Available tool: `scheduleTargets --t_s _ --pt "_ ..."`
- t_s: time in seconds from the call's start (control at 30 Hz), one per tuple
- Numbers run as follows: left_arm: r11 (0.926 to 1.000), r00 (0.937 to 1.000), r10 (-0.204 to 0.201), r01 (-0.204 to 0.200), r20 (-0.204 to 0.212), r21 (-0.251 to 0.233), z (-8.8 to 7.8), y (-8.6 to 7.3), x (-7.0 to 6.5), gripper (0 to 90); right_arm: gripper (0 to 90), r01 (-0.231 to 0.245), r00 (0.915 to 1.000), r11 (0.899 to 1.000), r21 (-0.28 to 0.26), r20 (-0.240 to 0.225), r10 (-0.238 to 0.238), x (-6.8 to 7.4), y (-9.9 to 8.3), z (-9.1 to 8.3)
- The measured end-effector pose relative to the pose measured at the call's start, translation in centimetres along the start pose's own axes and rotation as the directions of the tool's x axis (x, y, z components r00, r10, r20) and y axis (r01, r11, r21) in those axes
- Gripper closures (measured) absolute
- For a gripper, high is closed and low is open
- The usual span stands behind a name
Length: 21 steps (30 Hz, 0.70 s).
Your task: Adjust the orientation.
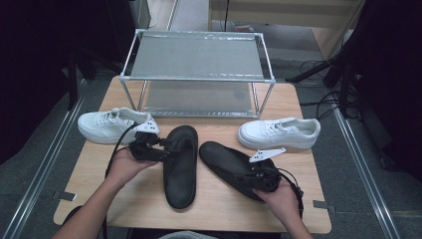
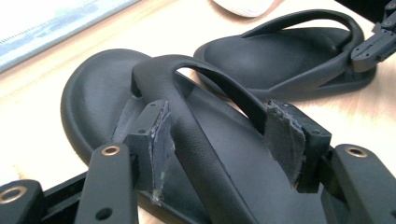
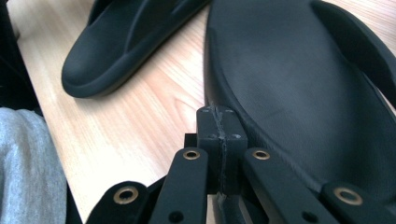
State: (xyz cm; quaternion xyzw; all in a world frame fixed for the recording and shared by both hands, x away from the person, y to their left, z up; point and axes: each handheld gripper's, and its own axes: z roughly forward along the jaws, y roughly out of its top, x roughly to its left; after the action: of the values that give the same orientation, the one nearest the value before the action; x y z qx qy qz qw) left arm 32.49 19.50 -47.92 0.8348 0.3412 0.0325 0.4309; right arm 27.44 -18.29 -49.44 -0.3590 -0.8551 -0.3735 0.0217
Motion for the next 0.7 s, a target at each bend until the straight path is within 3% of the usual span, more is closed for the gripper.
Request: scheduleTargets --t_s 0.17,0.43,0.57,0.7 --pt "1.0 1.0 0.004 -0.004 0.001 0.001 0.0 0.1 0.0 41.9 90.0 -0.047 0.9989 0.999 -0.004 0.0 0.047 -1.1 -0.4 -0.6" --pt "0.9999 0.9999 0.012 -0.012 -0.004 0.007 -0.2 0.1 0.0 41.8 90.0 -0.061 0.9961 0.998 -0.024 0.062 0.062 -2.2 -0.6 -1.4" --pt "0.9997 0.9997 0.022 -0.022 -0.005 0.006 -0.2 0.1 -0.1 41.8 90.0 -0.067 0.9944 0.997 -0.029 0.079 0.069 -2.3 -0.6 -1.7" --pt "0.9998 0.9998 0.019 -0.019 -0.005 0.006 -0.1 0.1 -0.1 41.9 90.0 -0.062 0.9957 0.997 -0.054 0.065 0.066 -1.8 -0.3 -1.8"
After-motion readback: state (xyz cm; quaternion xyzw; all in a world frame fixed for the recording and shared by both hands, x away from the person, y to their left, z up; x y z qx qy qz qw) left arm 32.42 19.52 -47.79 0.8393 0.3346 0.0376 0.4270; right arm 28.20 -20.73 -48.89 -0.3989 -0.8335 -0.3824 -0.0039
